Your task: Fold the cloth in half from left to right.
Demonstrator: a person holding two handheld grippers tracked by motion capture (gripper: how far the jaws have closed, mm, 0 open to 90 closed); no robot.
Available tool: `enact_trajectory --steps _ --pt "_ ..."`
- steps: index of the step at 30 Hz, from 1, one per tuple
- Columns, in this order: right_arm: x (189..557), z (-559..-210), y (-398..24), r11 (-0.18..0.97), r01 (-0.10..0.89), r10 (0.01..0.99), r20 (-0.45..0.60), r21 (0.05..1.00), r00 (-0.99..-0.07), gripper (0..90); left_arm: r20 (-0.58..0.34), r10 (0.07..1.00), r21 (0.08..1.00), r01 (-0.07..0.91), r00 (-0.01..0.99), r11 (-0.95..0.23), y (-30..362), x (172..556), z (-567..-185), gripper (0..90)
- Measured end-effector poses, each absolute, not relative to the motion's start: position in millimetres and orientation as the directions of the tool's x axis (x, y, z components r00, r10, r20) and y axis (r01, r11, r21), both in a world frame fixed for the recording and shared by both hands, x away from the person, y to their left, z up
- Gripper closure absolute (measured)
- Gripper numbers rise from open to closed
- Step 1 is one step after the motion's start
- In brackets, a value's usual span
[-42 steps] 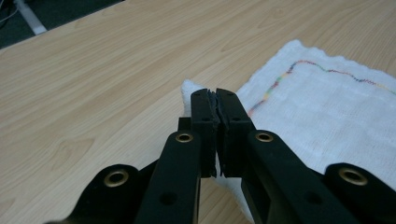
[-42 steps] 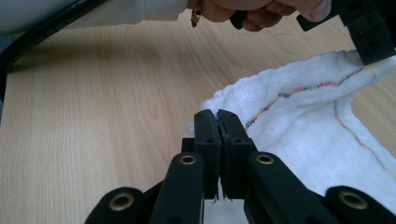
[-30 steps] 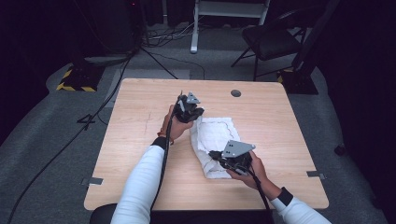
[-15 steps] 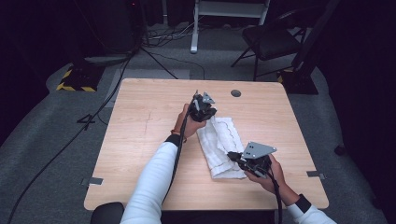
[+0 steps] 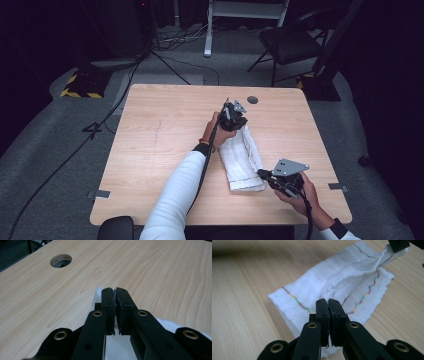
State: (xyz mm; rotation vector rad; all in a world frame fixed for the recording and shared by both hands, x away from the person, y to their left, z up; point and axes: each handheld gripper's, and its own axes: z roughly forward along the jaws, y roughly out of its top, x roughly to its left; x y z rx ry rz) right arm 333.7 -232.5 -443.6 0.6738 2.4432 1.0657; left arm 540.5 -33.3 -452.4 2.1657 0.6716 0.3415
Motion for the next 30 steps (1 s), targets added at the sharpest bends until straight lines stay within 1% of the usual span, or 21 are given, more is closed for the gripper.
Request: enact_trajectory --steps 1,2,3,4,5,7,9,12,15,18,23,25,28,30 --pt "332.9 -444.6 -234.6 0.595 0.277 0.573 -0.156 0.754 -0.805 86.9 0.018 0.571 0.776 0.349 0.821 -0.526 -34.9 540.4 -453.6 83.3" --pt "332.3 -446.1 -236.5 0.597 0.282 0.575 -0.155 0.751 -0.804 86.0 0.025 0.580 0.775 0.351 0.815 -0.526 -36.3 540.5 -454.6 80.7" --pt "331.8 -447.8 -238.7 0.599 0.292 0.580 -0.153 0.746 -0.800 85.2 0.026 0.591 0.774 0.358 0.806 -0.522 -36.8 540.1 -455.3 76.3" --pt "331.6 -449.7 -241.0 0.603 0.295 0.579 -0.153 0.741 -0.801 84.1 0.020 0.595 0.774 0.364 0.804 -0.518 -36.0 539.6 -455.0 75.1" --pt "331.2 -451.5 -243.2 0.606 0.302 0.584 -0.154 0.736 -0.797 81.7 0.021 0.603 0.774 0.369 0.797 -0.515 -34.7 538.5 -454.0 71.6" --pt "331.1 -454.9 -247.8 0.606 0.319 0.599 -0.154 0.729 -0.785 74.9 0.028 0.626 0.776 0.377 0.780 -0.505 -30.9 534.2 -450.2 58.6" --pt "332.3 -457.4 -252.4 0.604 0.340 0.615 -0.150 0.721 -0.774 68.6 0.030 0.626 0.787 0.368 0.780 -0.496 -24.1 528.0 -444.8 53.3" --pt "336.2 -459.4 -258.7 0.602 0.361 0.632 -0.148 0.712 -0.761 59.2 0.021 0.622 0.782 0.375 0.783 -0.498 -12.5 517.3 -436.7 40.1" --pt "341.5 -459.7 -264.5 0.583 0.376 0.644 -0.127 0.720 -0.755 54.6 0.039 0.606 0.777 0.357 0.795 -0.518 0.7 501.3 -433.5 32.3" --pt "347.5 -458.9 -267.9 0.565 0.391 0.660 -0.113 0.727 -0.743 48.1 0.017 0.590 0.789 0.352 0.807 -0.503 15.0 483.2 -434.3 29.3" --pt "359.9 -459.5 -265.0 0.590 0.405 0.646 -0.108 0.698 -0.756 40.7 0.007 0.527 0.756 0.341 0.850 -0.560 29.6 448.8 -446.6 24.4" --pt "364.9 -460.3 -262.2 0.605 0.391 0.637 -0.127 0.694 -0.760 40.3 0.012 0.508 0.742 0.333 0.861 -0.582 32.4 435.3 -451.7 23.2" --pt "374.3 -462.8 -258.9 0.611 0.384 0.629 -0.129 0.693 -0.767 38.2 0.020 0.499 0.733 0.327 0.866 -0.596 32.3 419.6 -457.4 19.5" --pt "381.3 -467.0 -257.9 0.629 0.388 0.607 -0.113 0.674 -0.787 36.1 0.004 0.471 0.727 0.320 0.882 -0.607 31.5 411.5 -462.3 19.4"
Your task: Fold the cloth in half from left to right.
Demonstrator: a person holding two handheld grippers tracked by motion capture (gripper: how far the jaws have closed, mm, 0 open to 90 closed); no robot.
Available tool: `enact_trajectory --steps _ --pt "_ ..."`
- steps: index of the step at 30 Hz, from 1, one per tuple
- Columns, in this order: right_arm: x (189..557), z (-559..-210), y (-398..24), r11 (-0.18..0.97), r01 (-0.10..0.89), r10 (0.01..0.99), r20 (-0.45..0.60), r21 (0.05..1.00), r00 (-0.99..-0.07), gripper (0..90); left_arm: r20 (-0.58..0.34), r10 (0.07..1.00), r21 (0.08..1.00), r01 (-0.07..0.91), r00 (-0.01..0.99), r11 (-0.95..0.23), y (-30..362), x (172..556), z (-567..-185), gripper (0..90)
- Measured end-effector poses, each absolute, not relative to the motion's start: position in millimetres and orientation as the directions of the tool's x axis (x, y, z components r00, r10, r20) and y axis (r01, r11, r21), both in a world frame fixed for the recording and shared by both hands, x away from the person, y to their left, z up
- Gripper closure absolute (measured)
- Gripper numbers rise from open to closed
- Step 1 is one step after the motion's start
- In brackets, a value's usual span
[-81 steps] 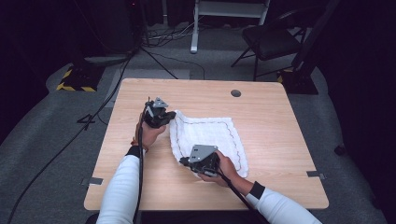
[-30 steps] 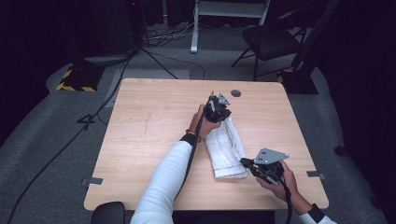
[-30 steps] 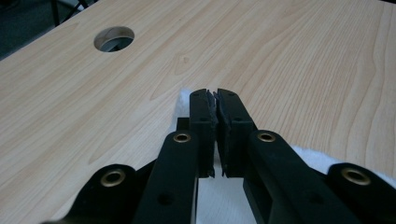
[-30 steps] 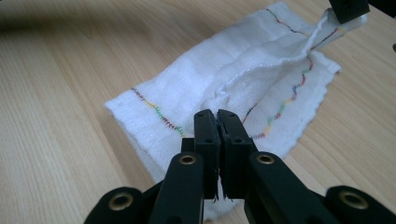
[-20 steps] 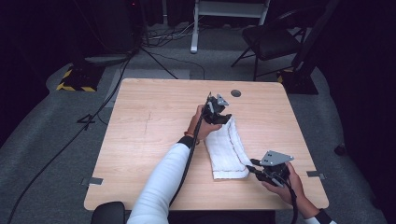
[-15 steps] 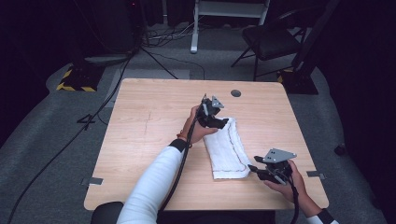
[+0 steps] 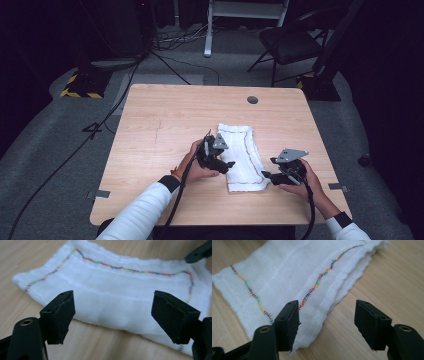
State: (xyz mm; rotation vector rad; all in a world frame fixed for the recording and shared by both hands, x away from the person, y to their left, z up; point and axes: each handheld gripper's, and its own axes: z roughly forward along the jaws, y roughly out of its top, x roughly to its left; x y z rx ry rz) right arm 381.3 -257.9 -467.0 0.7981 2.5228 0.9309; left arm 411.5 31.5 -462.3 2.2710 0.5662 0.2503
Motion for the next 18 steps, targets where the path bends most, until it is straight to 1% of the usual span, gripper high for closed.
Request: enact_trajectory --steps 2,4,6,9,13,18 --pt "386.6 -472.4 -258.5 0.650 0.393 0.597 -0.117 0.650 -0.793 35.0 0.001 0.434 0.708 0.305 0.901 -0.637 28.8 403.7 -468.8 19.0" --pt "389.9 -476.6 -261.8 0.639 0.415 0.596 -0.076 0.647 -0.799 34.9 0.006 0.397 0.686 0.285 0.918 -0.670 24.9 397.6 -476.2 18.8" --pt "390.3 -479.4 -264.6 0.643 0.419 0.588 -0.062 0.642 -0.806 34.2 0.007 0.370 0.658 0.274 0.929 -0.701 21.0 394.5 -482.9 19.3" --pt "388.6 -482.8 -265.9 0.655 0.415 0.575 -0.061 0.631 -0.816 34.5 0.014 0.365 0.635 0.274 0.931 -0.722 19.2 392.5 -489.4 19.9" --pt "387.5 -485.3 -267.4 0.649 0.421 0.575 -0.045 0.633 -0.817 35.2 -0.001 0.363 0.632 0.283 0.932 -0.722 23.0 391.8 -490.9 20.1" --pt "384.5 -487.2 -264.5 0.635 0.426 0.574 -0.025 0.644 -0.819 37.1 -0.047 0.365 0.631 0.311 0.930 -0.711 33.6 390.6 -493.1 20.4"
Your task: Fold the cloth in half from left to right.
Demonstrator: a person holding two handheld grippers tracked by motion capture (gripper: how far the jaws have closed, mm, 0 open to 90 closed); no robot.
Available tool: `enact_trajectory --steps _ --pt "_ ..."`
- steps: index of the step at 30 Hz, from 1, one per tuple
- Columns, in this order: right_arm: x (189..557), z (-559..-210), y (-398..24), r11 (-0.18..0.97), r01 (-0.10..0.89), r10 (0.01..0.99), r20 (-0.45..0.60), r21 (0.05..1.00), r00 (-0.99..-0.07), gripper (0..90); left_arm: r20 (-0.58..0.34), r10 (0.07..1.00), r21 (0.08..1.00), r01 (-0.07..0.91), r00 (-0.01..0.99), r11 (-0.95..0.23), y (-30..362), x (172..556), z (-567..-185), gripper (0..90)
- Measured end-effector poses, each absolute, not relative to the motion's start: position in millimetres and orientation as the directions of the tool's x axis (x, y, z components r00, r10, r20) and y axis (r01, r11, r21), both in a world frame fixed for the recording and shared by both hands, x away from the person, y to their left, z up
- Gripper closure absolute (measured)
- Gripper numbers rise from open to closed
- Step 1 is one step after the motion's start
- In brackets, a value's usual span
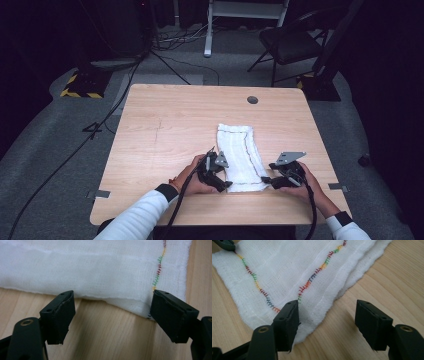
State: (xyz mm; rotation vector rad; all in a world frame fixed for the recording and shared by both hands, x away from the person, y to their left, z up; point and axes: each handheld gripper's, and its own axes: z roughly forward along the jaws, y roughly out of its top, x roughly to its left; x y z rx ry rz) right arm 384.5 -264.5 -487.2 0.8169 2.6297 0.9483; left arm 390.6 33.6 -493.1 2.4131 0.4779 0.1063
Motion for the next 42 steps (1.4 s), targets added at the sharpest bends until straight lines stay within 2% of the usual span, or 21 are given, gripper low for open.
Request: enact_trajectory --steps 4,10,13,15,18,21,23,29,33,36,39,42 --pt "378.5 -486.8 -258.4 0.645 0.409 0.567 -0.045 0.646 -0.822 40.5 -0.018 0.337 0.635 0.271 0.941 -0.723 42.9 384.9 -495.3 20.2" --pt "374.9 -487.5 -254.5 0.635 0.415 0.571 -0.034 0.651 -0.820 41.3 -0.020 0.355 0.634 0.286 0.935 -0.719 49.0 379.3 -495.1 20.2" --pt "371.4 -487.0 -252.1 0.638 0.413 0.566 -0.032 0.650 -0.824 44.6 -0.016 0.366 0.625 0.295 0.930 -0.723 50.7 379.8 -493.5 20.6" --pt "369.3 -486.5 -250.1 0.643 0.415 0.561 -0.027 0.644 -0.827 44.5 -0.017 0.371 0.632 0.298 0.929 -0.716 52.7 380.4 -492.0 20.6" --pt "368.9 -481.6 -248.1 0.674 0.393 0.543 -0.059 0.626 -0.838 38.6 0.006 0.386 0.657 0.287 0.922 -0.697 56.4 383.0 -484.4 21.6" --pt "373.9 -473.2 -251.8 0.647 0.390 0.560 -0.061 0.655 -0.826 39.1 0.034 0.414 0.681 0.282 0.910 -0.676 58.6 389.7 -474.3 22.3" --pt "381.4 -467.2 -254.2 0.628 0.389 0.577 -0.068 0.674 -0.814 39.4 0.061 0.439 0.698 0.277 0.896 -0.660 58.4 397.1 -467.2 22.3" --pt "417.5 -456.0 -252.5 0.589 0.389 0.638 -0.111 0.709 -0.762 45.9 0.060 0.529 0.733 0.323 0.846 -0.599 55.7 434.2 -455.5 23.2" --pt "449.8 -453.3 -242.9 0.556 0.406 0.676 -0.109 0.725 -0.729 46.7 0.032 0.605 0.739 0.389 0.796 -0.550 53.6 467.1 -458.8 23.9" --pt "471.9 -453.8 -233.9 0.538 0.408 0.695 -0.114 0.738 -0.710 46.7 0.105 0.655 0.740 0.382 0.748 -0.554 47.6 486.1 -461.5 26.0" --pt "492.2 -460.5 -226.9 0.521 0.443 0.720 -0.096 0.729 -0.688 46.7 0.055 0.682 0.744 0.426 0.729 -0.515 44.5 504.7 -464.5 26.5" --pt "505.5 -467.2 -220.0 0.510 0.459 0.733 -0.089 0.727 -0.674 46.8 0.051 0.691 0.734 0.443 0.721 -0.515 38.8 516.0 -470.6 26.0"
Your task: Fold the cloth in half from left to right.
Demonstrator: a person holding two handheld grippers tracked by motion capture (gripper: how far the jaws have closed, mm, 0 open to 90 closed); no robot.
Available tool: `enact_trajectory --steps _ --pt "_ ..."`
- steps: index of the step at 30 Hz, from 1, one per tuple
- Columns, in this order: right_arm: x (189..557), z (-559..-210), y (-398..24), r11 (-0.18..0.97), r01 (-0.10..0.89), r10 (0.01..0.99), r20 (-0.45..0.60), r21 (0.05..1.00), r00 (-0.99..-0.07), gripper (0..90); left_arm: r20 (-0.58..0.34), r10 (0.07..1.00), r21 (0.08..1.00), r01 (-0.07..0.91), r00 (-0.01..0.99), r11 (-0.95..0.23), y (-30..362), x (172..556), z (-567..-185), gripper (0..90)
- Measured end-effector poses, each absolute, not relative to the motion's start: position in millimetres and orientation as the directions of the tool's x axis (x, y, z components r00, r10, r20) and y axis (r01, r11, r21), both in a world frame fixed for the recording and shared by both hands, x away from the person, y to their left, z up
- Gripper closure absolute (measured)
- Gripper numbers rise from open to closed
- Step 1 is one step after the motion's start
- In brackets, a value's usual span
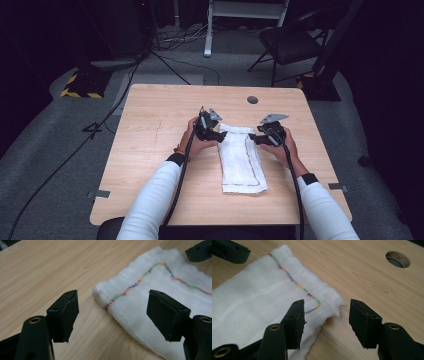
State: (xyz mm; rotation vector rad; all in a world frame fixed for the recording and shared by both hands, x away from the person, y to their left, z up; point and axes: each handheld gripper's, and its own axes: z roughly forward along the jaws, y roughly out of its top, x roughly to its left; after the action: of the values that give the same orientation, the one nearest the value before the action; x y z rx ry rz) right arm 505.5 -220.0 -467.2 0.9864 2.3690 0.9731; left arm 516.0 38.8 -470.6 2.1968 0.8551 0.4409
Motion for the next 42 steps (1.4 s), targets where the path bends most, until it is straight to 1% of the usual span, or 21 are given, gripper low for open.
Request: enact_trajectory --steps 2,3,6,8,10,13,16,17,20,21,22,24,26,28,30,31,32,34,42 --pt "512.8 -469.2 -214.7 0.515 0.462 0.736 -0.097 0.722 -0.670 51.4 0.048 0.697 0.724 0.456 0.715 -0.517 35.9 522.1 -474.7 26.1" --pt "516.5 -470.6 -212.5 0.516 0.462 0.737 -0.100 0.721 -0.668 51.8 0.037 0.706 0.723 0.469 0.707 -0.507 35.4 525.4 -476.6 26.1" --pt "527.0 -476.5 -206.6 0.514 0.487 0.754 -0.103 0.706 -0.648 50.7 -0.016 0.737 0.723 0.518 0.676 -0.458 35.6 534.6 -482.7 26.7" --pt "532.9 -481.8 -204.2 0.501 0.518 0.766 -0.075 0.693 -0.639 49.7 -0.039 0.750 0.708 0.548 0.661 -0.446 34.9 539.1 -486.1 27.0" --pt "537.5 -487.0 -203.0 0.482 0.554 0.775 -0.037 0.679 -0.630 47.3 -0.024 0.753 0.698 0.550 0.658 -0.459 34.7 541.5 -487.7 27.5" --pt "542.7 -489.4 -206.2 0.446 0.584 0.792 0.006 0.679 -0.611 42.4 -0.039 0.750 0.691 0.560 0.660 -0.457 34.5 542.6 -489.9 27.9" --pt "545.6 -491.2 -210.9 0.427 0.598 0.789 0.045 0.678 -0.613 41.6 -0.034 0.737 0.672 0.562 0.675 -0.483 31.9 542.9 -493.4 28.1" --pt "546.1 -491.2 -210.9 0.437 0.591 0.783 0.037 0.678 -0.621 42.3 -0.046 0.737 0.673 0.566 0.674 -0.476 31.0 543.0 -494.6 28.1" --pt "545.3 -490.1 -208.0 0.455 0.580 0.762 0.042 0.676 -0.646 53.9 -0.063 0.732 0.678 0.567 0.679 -0.468 30.8 543.3 -496.3 29.8" --pt "544.9 -489.7 -207.3 0.459 0.579 0.756 0.046 0.673 -0.653 56.6 -0.062 0.723 0.681 0.559 0.688 -0.473 31.5 543.1 -496.4 30.4" --pt "545.0 -489.6 -207.2 0.462 0.577 0.752 0.047 0.673 -0.657 57.9 -0.065 0.706 0.684 0.546 0.706 -0.484 32.5 542.8 -496.2 33.8" --pt "545.1 -489.5 -207.6 0.461 0.577 0.748 0.054 0.674 -0.662 61.0 -0.087 0.674 0.690 0.532 0.733 -0.490 32.7 542.0 -495.9 46.2" --pt "544.8 -489.5 -207.5 0.455 0.582 0.745 0.070 0.674 -0.664 67.0 -0.093 0.643 0.684 0.518 0.760 -0.513 32.7 542.5 -494.6 56.0" --pt "544.7 -489.3 -206.5 0.453 0.583 0.742 0.078 0.674 -0.666 72.1 -0.121 0.628 0.685 0.522 0.769 -0.508 33.0 543.3 -494.8 64.9" --pt "544.7 -489.2 -205.4 0.457 0.579 0.734 0.082 0.675 -0.675 77.3 -0.143 0.623 0.687 0.530 0.769 -0.497 34.0 544.6 -495.3 71.8" --pt "544.5 -488.9 -204.9 0.461 0.579 0.733 0.078 0.673 -0.676 78.0 -0.157 0.617 0.687 0.534 0.771 -0.493 34.5 545.9 -495.5 74.5" --pt "544.1 -488.4 -204.2 0.463 0.579 0.732 0.078 0.671 -0.676 78.6 -0.156 0.615 0.686 0.533 0.773 -0.495 34.2 546.6 -495.4 76.8" --pt "544.3 -488.4 -204.3 0.466 0.574 0.730 0.074 0.673 -0.679 79.9 -0.148 0.611 0.678 0.529 0.778 -0.510 33.3 547.5 -494.0 78.4" --pt "548.1 -486.3 -205.0 0.470 0.541 0.746 0.013 0.698 -0.666 82.7 -0.030 0.636 0.685 0.480 0.771 -0.548 18.7 555.2 -485.6 82.4"
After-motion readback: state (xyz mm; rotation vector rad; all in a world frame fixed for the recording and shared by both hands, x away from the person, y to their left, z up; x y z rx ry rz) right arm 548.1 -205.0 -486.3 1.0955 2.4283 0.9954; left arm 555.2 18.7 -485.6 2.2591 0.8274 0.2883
